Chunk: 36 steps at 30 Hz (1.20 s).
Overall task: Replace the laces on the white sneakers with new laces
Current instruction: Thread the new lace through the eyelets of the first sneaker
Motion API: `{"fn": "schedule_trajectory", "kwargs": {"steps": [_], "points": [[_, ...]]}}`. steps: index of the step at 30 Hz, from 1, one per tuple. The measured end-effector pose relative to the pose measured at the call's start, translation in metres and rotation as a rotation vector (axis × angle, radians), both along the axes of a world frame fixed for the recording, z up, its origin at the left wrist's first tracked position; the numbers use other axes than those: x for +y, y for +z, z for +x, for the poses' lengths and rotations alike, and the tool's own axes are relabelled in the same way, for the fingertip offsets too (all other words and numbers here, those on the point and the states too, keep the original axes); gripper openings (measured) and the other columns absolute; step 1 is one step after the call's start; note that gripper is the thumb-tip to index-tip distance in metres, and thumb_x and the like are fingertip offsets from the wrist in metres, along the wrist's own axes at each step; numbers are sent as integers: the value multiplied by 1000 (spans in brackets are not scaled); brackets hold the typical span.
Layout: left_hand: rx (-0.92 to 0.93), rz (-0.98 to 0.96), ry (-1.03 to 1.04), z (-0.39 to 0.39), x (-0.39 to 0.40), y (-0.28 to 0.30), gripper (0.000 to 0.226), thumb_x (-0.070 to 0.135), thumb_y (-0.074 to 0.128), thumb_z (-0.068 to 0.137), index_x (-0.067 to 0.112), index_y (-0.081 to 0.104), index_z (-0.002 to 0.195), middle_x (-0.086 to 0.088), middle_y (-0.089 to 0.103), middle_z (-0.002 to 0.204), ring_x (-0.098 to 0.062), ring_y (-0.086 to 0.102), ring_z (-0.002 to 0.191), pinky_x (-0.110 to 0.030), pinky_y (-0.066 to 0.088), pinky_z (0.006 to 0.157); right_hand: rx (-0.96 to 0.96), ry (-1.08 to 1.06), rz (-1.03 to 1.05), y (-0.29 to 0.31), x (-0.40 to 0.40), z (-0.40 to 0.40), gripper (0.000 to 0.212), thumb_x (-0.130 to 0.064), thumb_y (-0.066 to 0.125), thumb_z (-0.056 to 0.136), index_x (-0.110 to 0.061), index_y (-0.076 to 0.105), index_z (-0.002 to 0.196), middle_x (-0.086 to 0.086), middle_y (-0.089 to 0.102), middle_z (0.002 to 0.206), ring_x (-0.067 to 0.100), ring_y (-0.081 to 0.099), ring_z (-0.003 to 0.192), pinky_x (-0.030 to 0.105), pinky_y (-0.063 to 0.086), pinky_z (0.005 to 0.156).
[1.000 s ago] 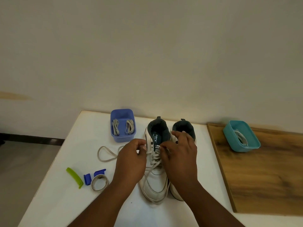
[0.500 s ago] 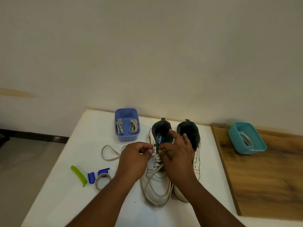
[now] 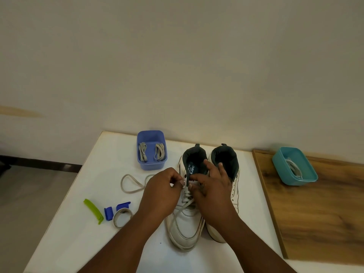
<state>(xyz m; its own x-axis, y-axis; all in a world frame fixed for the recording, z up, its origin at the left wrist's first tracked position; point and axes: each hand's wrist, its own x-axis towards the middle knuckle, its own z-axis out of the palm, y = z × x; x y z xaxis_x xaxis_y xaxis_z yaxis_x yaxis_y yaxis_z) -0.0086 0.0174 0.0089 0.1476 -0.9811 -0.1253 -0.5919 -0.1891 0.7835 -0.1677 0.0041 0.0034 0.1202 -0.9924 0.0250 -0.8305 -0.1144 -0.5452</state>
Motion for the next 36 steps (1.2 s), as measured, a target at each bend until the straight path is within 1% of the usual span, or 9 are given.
{"fn": "schedule_trajectory", "kwargs": {"steps": [4, 9, 15, 18, 20, 22, 25, 29, 36], "points": [[84, 56, 87, 1, -2, 10, 11, 20, 52, 100, 20, 56, 90, 7, 64, 91, -6, 59, 83, -18, 41, 64, 54, 32, 30, 7, 2, -5, 26, -41, 64, 95, -44, 69, 120, -7, 20, 168, 25, -5, 157, 51, 2, 124], [831, 132, 400, 1, -5, 28, 14, 13, 44, 103, 8, 56, 102, -3, 72, 95, -22, 71, 94, -41, 58, 88, 104, 71, 45, 14, 5, -9, 32, -46, 65, 90, -44, 67, 122, -7, 18, 168, 25, -5, 157, 48, -3, 124], [1329, -232, 661, 6, -7, 59, 25, 6, 37, 103, 17, 48, 84, 0, 49, 68, -11, 46, 51, -30, 49, 61, 77, 80, 37, 12, 5, -14, 36, -52, 63, 93, -42, 66, 127, -6, 19, 168, 25, -1, 157, 45, -5, 124], [1017, -471, 678, 21, -8, 61, 25, 15, 39, 105, 24, 48, 84, 5, 51, 70, -7, 41, 51, -22, 37, 49, 46, 75, 52, 9, 3, -15, 40, -64, 55, 94, -44, 67, 126, -6, 20, 168, 22, -1, 157, 44, -5, 124], [487, -500, 512, 26, -5, 55, 20, 26, 43, 105, 28, 52, 88, 9, 57, 76, -2, 51, 58, -17, 40, 54, 17, 66, 55, 7, 2, -14, 40, -64, 50, 96, -43, 69, 123, -6, 22, 168, 21, 1, 157, 44, -5, 124], [-24, -360, 183, 24, 0, 37, 15, 43, 51, 100, 32, 58, 94, 13, 62, 82, 2, 58, 71, -19, 44, 62, -48, 42, 41, 5, 2, -13, 41, -58, 41, 97, -40, 73, 115, -4, 27, 166, 21, 5, 156, 44, -1, 125], [-298, -109, -122, 16, 5, 11, 24, 55, 58, 93, 34, 68, 100, 15, 67, 88, -2, 61, 80, -24, 50, 73, -130, -4, 41, 6, 3, -10, 51, -47, 30, 94, -32, 76, 108, -4, 32, 164, 19, 10, 155, 38, 1, 123], [-215, -259, -44, 16, 0, 15, 17, 36, 55, 100, 28, 70, 97, 12, 67, 90, -3, 60, 82, -15, 42, 70, -131, 13, 25, 4, 4, -12, 64, -54, 19, 88, -29, 75, 104, -4, 33, 164, 17, 12, 155, 31, -5, 122], [440, -446, 858, 33, -9, 37, 18, 17, 48, 101, 22, 54, 117, 6, 56, 112, -8, 55, 97, -34, 48, 88, -91, 26, 13, 7, 3, -13, 69, -54, 16, 85, -30, 76, 107, -3, 34, 163, 18, 12, 155, 28, -12, 122]]}}
